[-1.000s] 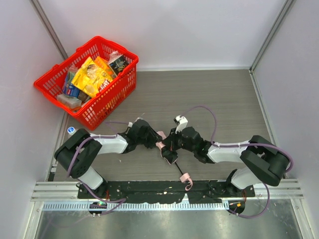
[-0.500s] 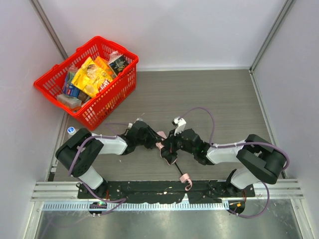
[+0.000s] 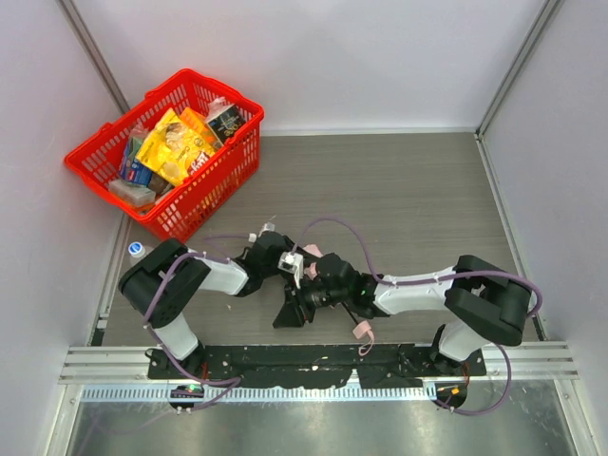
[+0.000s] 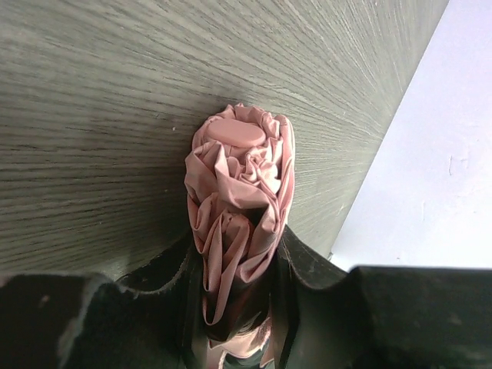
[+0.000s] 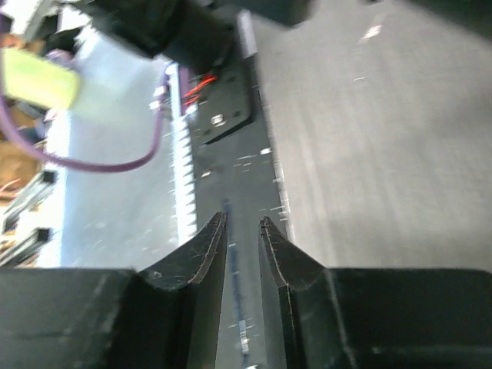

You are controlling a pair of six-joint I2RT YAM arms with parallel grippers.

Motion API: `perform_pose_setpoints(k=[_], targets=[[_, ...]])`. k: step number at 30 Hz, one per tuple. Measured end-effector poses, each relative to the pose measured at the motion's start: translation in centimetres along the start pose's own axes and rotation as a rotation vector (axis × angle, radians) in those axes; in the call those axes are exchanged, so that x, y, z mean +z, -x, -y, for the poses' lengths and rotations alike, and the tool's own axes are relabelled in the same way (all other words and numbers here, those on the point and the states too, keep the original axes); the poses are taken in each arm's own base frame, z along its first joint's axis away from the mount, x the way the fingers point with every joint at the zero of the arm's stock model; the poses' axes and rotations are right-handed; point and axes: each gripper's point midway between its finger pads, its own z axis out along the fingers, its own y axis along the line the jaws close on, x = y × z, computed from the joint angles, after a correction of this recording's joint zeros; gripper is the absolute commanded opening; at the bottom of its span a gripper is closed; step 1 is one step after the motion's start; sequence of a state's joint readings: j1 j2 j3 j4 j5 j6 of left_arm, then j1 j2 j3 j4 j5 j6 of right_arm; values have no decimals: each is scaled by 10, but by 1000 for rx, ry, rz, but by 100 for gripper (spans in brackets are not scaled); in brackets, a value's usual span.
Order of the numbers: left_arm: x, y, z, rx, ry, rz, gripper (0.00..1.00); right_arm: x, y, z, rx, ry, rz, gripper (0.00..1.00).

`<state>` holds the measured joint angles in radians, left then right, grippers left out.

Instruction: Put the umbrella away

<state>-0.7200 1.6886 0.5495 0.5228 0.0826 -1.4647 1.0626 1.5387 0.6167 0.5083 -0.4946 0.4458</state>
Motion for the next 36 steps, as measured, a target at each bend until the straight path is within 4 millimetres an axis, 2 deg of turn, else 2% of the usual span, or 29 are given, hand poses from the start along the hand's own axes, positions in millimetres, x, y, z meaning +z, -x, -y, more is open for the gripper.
perform_pose_setpoints(k=[2, 6, 8, 10, 12, 14, 16, 17, 18, 21, 24, 26, 29, 31, 36], targets=[[1, 1, 1, -1, -7, 4, 0, 1, -8, -25, 32, 104, -29, 29], [0, 1, 1, 7, -18, 9, 0, -12, 5, -31, 86, 80, 4, 31], [-1, 3, 1, 15, -34, 18, 0, -27, 24, -31, 90, -5, 47, 34], [-4, 6, 0, 24, -52, 29, 0, -47, 55, -31, 80, -103, 124, 40], [-7, 12, -1, 39, -71, 43, 0, -70, 82, -31, 68, -194, 202, 41], [-13, 21, 1, 77, -97, 63, 0, -101, 108, -22, 64, -304, 286, 42], [-21, 30, 14, 156, -140, 89, 0, -130, 122, -5, 79, -425, 347, 43], [-28, 33, 25, 210, -169, 105, 0, -141, 124, 4, 89, -476, 363, 43], [-35, 38, 40, 271, -203, 125, 0, -153, 123, 16, 104, -531, 372, 50], [-62, 50, 97, 461, -327, 205, 0, -173, 110, 39, 139, -619, 345, 55], [-99, 59, 155, 648, -465, 302, 0, -171, 87, 44, 144, -612, 258, 58], [-120, 59, 179, 743, -536, 348, 0, -169, 76, 45, 148, -610, 216, 59], [-145, 59, 195, 886, -603, 414, 0, -174, 70, 48, 150, -638, 203, 62], [-152, 59, 197, 982, -632, 459, 0, -182, 74, 50, 142, -673, 231, 63], [-141, 53, 190, 1227, -646, 486, 0, -198, 87, 46, 118, -711, 298, 63]])
